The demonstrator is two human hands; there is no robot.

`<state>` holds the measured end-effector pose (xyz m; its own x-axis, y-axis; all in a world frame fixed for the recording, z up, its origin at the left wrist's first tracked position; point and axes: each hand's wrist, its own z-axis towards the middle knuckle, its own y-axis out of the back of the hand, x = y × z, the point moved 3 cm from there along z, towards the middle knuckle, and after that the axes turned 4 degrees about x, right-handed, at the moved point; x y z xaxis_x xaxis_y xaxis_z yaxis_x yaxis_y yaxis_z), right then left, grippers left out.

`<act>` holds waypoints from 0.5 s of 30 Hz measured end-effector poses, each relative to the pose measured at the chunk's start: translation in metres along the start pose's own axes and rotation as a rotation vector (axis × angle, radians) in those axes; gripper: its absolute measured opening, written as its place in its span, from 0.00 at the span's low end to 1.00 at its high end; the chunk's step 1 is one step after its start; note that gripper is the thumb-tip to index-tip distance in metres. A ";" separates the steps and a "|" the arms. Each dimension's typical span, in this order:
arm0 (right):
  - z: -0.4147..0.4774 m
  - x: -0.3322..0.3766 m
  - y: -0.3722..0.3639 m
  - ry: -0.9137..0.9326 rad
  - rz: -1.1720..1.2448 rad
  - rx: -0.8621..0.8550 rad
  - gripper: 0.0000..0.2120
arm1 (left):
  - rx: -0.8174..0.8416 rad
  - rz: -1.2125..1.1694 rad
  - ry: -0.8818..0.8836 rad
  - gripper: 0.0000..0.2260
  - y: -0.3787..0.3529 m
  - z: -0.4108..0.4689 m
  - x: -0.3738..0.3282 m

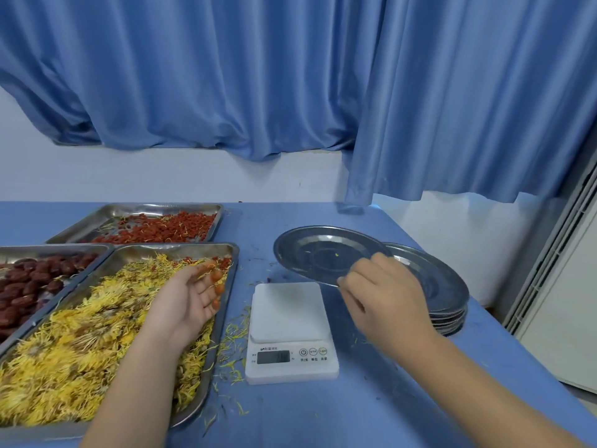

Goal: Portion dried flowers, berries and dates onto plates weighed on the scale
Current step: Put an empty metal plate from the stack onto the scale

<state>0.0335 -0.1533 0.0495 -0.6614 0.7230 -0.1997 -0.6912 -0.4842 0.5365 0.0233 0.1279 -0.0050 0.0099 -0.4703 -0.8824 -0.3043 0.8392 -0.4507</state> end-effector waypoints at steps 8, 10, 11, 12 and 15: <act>-0.032 0.039 -0.048 0.001 0.148 0.026 0.09 | -0.016 -0.072 -0.033 0.08 0.003 -0.008 0.000; -0.038 0.039 -0.053 -0.012 0.151 0.033 0.09 | -0.018 -0.053 -0.049 0.08 0.004 -0.008 0.001; -0.040 0.039 -0.055 -0.022 0.155 0.048 0.09 | -0.015 -0.042 -0.053 0.08 0.004 -0.007 0.001; -0.042 0.038 -0.057 -0.034 0.160 0.068 0.08 | -0.011 -0.030 -0.056 0.08 0.004 -0.007 0.001; -0.047 0.036 -0.056 -0.068 0.235 0.127 0.04 | -0.002 -0.008 -0.055 0.09 0.004 -0.007 0.002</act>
<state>0.0351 -0.1232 -0.0265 -0.7752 0.6317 -0.0042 -0.4764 -0.5802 0.6606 0.0156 0.1285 -0.0081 0.0645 -0.4618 -0.8847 -0.3058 0.8347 -0.4580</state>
